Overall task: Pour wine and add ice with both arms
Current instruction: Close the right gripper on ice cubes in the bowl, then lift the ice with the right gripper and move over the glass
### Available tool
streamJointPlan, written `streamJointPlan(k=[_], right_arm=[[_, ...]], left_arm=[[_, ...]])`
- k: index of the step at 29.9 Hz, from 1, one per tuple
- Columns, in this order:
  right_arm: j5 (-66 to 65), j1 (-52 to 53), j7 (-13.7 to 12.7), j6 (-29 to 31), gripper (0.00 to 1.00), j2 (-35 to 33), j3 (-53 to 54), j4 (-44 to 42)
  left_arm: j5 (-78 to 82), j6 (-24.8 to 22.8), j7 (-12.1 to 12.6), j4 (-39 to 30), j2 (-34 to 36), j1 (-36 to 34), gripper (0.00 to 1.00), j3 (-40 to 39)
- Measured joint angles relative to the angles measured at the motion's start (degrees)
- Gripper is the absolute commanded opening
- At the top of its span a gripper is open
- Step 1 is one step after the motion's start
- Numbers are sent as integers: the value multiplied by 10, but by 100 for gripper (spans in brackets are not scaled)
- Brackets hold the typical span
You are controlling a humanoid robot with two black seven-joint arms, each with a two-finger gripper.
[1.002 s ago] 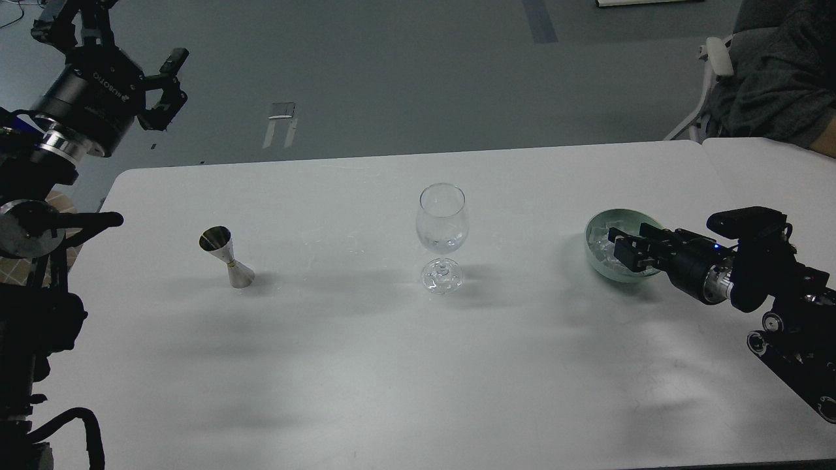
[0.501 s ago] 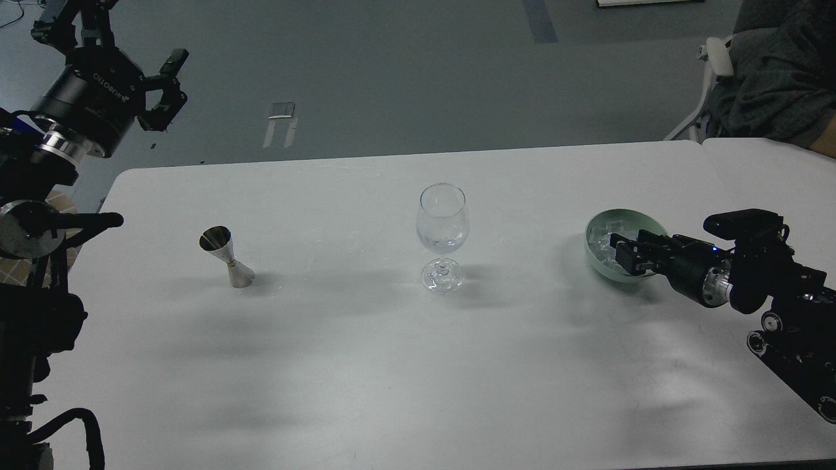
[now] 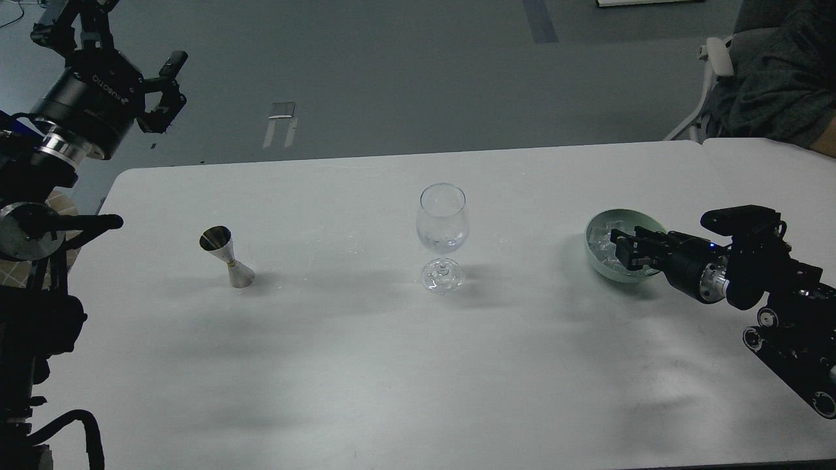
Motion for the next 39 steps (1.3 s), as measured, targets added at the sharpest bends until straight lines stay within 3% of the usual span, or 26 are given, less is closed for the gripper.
streamJointPlan(k=[7,10,14,23,33,39], right_arm=[[0,-1,0,6,40,0,0,-1],[0,-2,0,8,20,0,0,-1],[0,-2,0,9,0,0,0,-1],[3,-1,0,8,0,-7,14,22],[44,5,4,40,0,-178,91,199],[78,97,4,78,0,-229,104,259]], left_arm=[[0,0,0,0,1,0,97,1],[0,0,0,0,1,0,97,1],[0,0,0,0,1,0,97,1],[0,0,0,0,1,1,97,0],[0,1,0,0,0,0,97,0],[0,2,0,0,1,-2,97,0]])
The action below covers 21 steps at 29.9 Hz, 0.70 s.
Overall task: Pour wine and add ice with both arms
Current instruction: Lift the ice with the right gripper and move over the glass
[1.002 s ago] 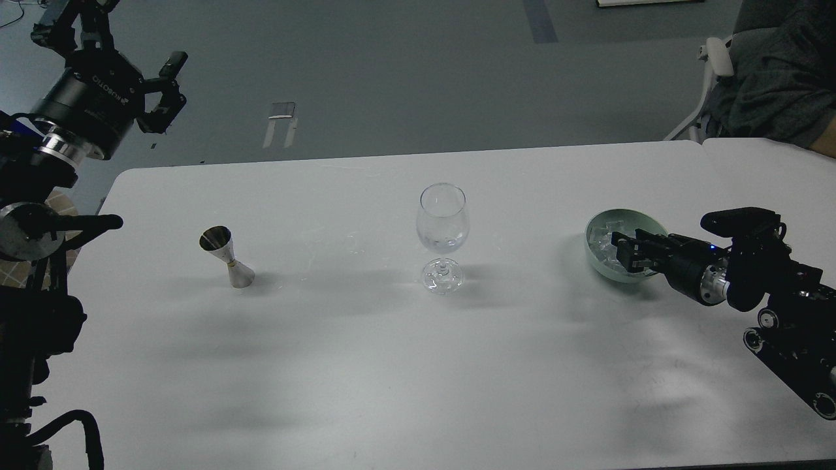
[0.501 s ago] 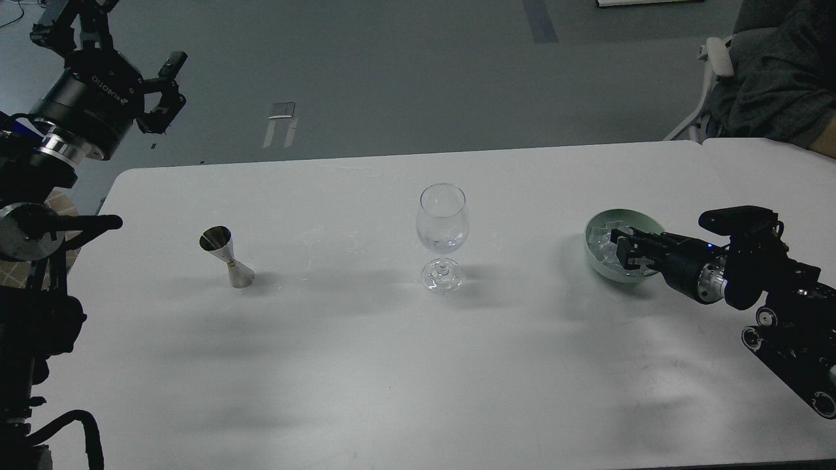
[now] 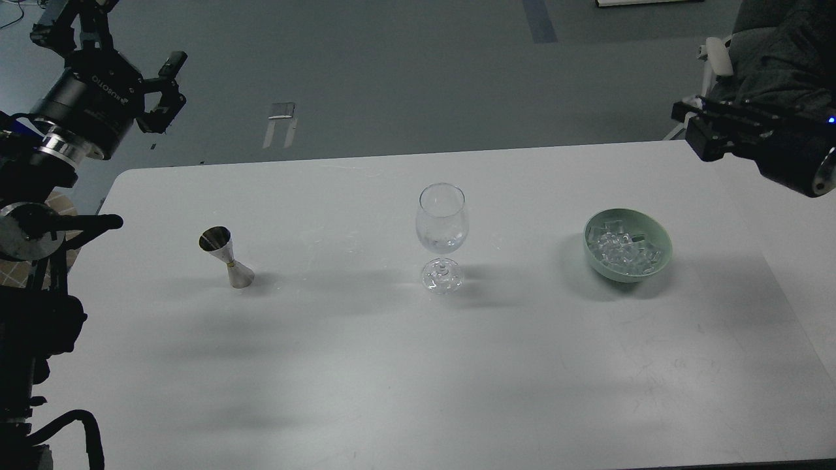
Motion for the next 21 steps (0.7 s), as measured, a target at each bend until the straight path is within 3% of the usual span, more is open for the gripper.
streamJointPlan(k=[4,10,21], right_arm=[[1,92,-2,37,0,6,-28,3],[-11,221,-22,99,0,84,-106,13],[-15,343,-13,109,0,122,-284,13]], left_arm=[[0,2,0,0,1,-2,97,1],[0,3,0,0,0,-4,97,1],[1,3,1,0,-3,-5,97,5]])
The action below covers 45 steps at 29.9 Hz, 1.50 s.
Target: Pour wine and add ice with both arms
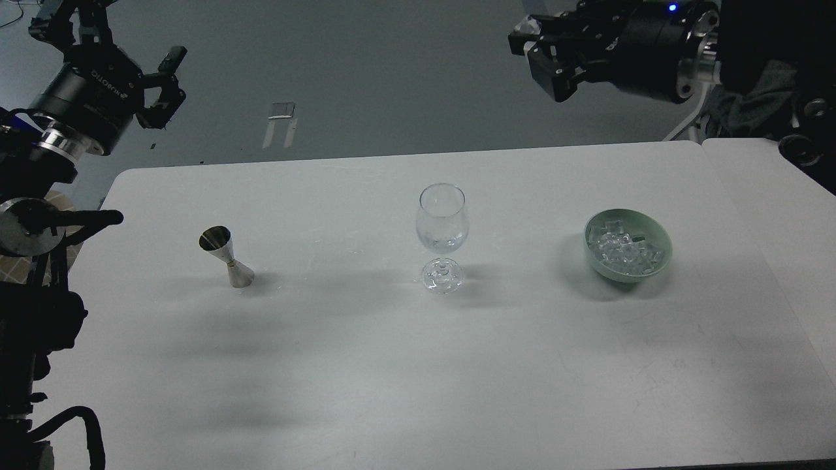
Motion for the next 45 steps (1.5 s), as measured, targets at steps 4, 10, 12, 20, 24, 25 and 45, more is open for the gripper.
streamJointPlan(k=[4,10,12,20,24,25,45], right_arm=[[2,8,9,0,0,0,-49,1],[3,11,11,0,0,19,-87,2],[2,14,12,0,0,30,-101,0],[0,30,12,0,1,59,-150,-11],[-1,31,12,0,1,67,-157,-25],[-1,30,12,0,1,68,-158,-28],[-2,25,7,0,12,135,-162,-85]], left_arm=[[0,0,0,0,-3,0,97,13],[0,1,0,0,-7,2,97,15],[0,1,0,0,-10,2,97,16],[0,0,0,0,-12,3,97,16],[0,0,0,0,-12,4,97,15],[0,-1,0,0,-12,4,97,15],[0,-2,0,0,-19,5,97,16]])
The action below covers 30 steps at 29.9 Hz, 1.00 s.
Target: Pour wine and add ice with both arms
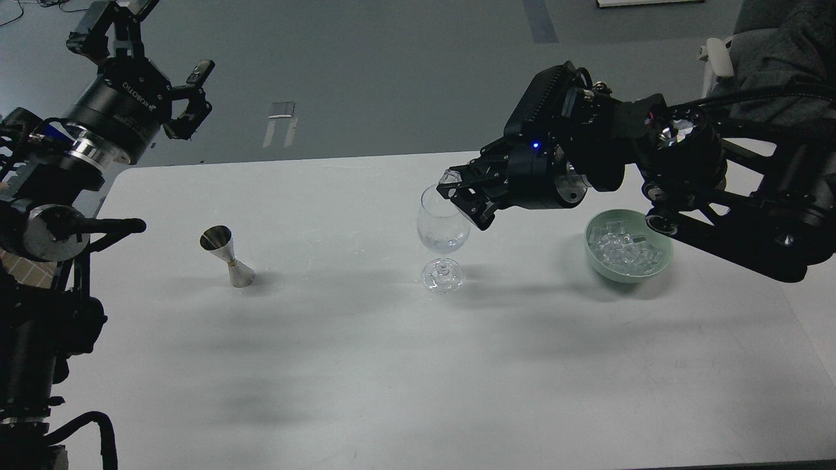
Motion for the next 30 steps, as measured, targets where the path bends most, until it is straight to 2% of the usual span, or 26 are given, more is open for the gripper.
streamJointPlan(k=[2,10,23,25,28,30], right_arm=[[0,-1,0,0,15,8,0,-8],[0,-4,-2,0,42,16,0,-20],[1,-9,-3,0,49,17,1,-18],[1,-5,-3,0,51,18,5,-18],[4,6,-3,0,63,18,27,-21],[9,14,-2,0,64,17,64,-34]], left_arm=[[0,0,0,0,0,0,97,0],[0,1,0,0,0,0,97,0],[0,1,0,0,1,0,97,0],[0,1,0,0,1,0,97,0],[0,1,0,0,2,-1,97,-1],[0,1,0,0,3,-1,97,-1]])
